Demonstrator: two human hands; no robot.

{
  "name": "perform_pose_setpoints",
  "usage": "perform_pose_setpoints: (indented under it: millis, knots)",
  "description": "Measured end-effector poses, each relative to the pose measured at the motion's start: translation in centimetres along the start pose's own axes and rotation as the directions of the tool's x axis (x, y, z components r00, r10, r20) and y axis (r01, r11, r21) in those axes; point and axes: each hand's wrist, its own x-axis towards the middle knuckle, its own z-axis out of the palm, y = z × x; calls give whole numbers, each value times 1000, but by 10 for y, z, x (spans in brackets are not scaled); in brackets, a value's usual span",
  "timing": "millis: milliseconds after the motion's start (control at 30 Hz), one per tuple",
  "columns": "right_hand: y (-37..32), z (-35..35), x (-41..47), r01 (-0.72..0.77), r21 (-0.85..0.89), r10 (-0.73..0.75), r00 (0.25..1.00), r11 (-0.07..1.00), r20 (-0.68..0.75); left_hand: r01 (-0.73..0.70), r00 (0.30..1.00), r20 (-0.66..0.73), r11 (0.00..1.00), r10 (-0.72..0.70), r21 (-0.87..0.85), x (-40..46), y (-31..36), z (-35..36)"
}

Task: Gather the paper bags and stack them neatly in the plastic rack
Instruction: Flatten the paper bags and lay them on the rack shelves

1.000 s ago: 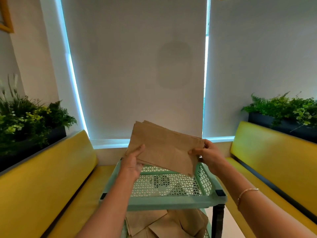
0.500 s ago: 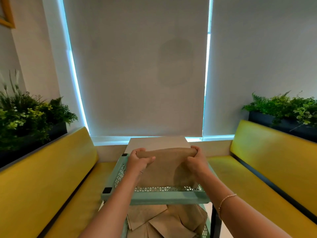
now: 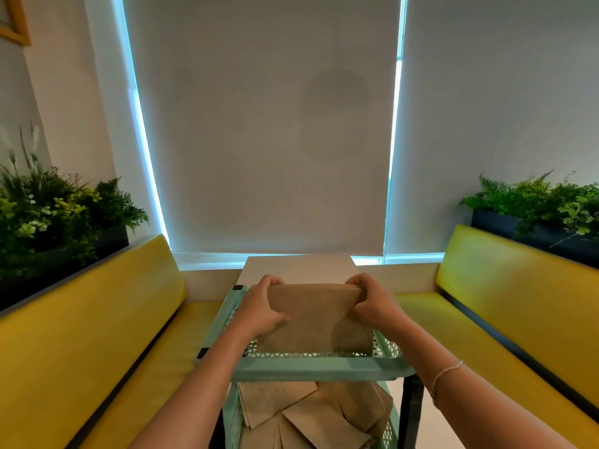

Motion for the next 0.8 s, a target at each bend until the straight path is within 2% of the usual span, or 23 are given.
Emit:
perform_pose_setpoints:
  millis: [100, 200, 300, 400, 500, 600, 700, 800]
  knots:
    - [4, -1, 0, -24, -17, 24, 1000, 1000, -17, 21, 1000, 23, 1000, -21, -7, 1, -2, -1]
    - [7, -3, 1, -80, 24, 81, 995, 997, -56, 107, 994, 11, 993, -106, -49, 2, -6, -3]
    - [10, 0, 2, -176, 37, 177, 984, 984, -31, 184, 982, 30, 979, -187, 82, 4, -14, 0]
    - [13, 5, 0, -226, -47, 227, 974, 973, 18, 187, 979, 50, 966, -198, 178, 2, -18, 6]
    - [11, 5, 5, -219, -68, 218, 976, 973, -23, 174, 983, 21, 964, -182, 200, 4, -15, 2]
    - [2, -2, 12, -228, -8, 227, 973, 974, -44, 194, 981, -26, 955, -193, 224, 12, -5, -12]
    - [-13, -8, 16, -278, -14, 278, 961, 961, 6, 276, 960, -14, 944, -279, 182, 18, 4, -24]
    - [-13, -2, 16, -307, -119, 310, 951, 944, 4, 350, 931, 3, 898, -364, 267, 18, 2, -25]
